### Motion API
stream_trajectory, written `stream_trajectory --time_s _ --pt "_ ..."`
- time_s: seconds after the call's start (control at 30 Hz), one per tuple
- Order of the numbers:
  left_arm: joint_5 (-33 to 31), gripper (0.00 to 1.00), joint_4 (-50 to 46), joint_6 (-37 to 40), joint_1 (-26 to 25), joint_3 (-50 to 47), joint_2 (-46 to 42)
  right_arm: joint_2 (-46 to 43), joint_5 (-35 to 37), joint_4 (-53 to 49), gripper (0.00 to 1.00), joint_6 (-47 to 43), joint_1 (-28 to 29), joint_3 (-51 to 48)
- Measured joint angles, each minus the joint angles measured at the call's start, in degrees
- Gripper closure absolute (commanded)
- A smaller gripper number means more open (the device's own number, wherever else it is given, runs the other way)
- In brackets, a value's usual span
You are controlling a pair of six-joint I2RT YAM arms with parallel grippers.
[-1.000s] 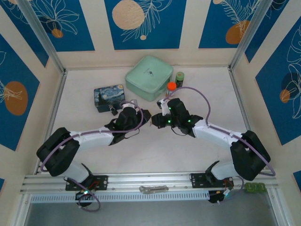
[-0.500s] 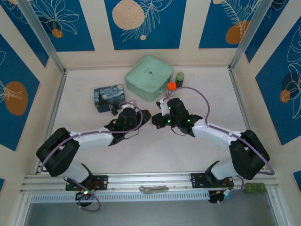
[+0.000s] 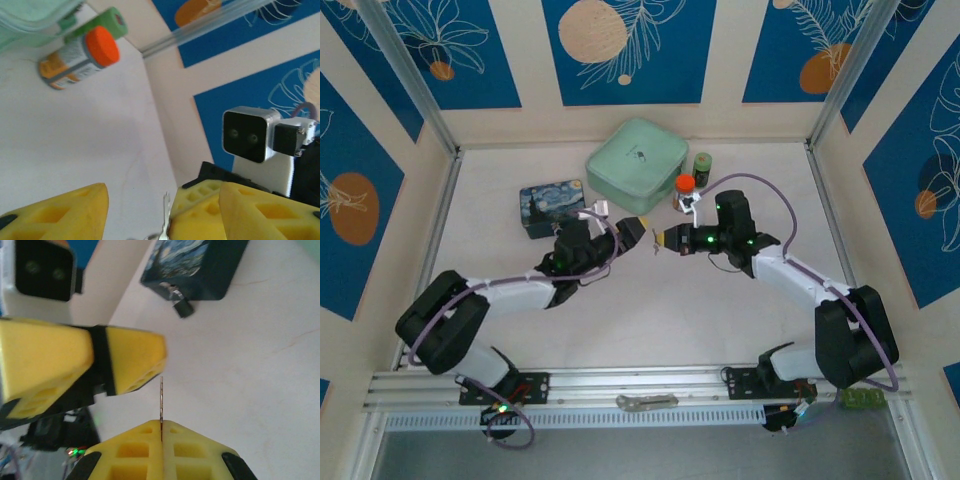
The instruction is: Unlock the padlock with the key
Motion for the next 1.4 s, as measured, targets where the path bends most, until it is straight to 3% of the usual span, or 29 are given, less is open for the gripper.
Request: stream_trajectory --time_s 0.23,0.4,0.5,0.63,0.73,0.8,0.9,0.97,1.4 --pt "7.37 0.46 2.56 1.81 0.09 2.49 1.97 0.0 -7.32 -1.05 1.0 -0.2 -0.87 0.5" --pt "9.29 0.64 3.06 2.27 0.09 2.54 2.01 0.2 -8.9 -0.87 1.0 -0.13 -0.87 0.52" --pt "9.92 0.85 3.78 1.9 0.07 2.54 2.45 0.48 -9.51 -0.37 1.0 0.04 -0.98 0.57" --pt "10.27 0.9 4.0 2.1 0.17 2.54 3.41 0.52 -9.81 0.22 1.0 0.28 -1.29 0.9" --pt "10.6 1.0 4.48 1.99 0.15 2.54 3.52 0.55 -9.84 0.44 1.0 0.52 -1.51 0.96" --pt "10.71 1.0 4.76 1.79 0.17 2.54 3.52 0.61 -9.88 0.5 0.99 0.74 -1.51 1.07" --pt "10.47 1.0 5.01 1.73 0.17 2.54 3.52 0.59 -9.42 0.68 0.8 1.51 -1.57 1.09" --pt "9.64 1.0 5.62 1.7 0.17 2.25 3.45 0.11 -8.2 2.21 0.76 2.93 -1.84 0.46" --pt "4.96 1.0 11.56 -1.68 -1.49 0.92 3.96 -3.13 -5.27 15.54 0.73 13.14 -1.01 -6.75"
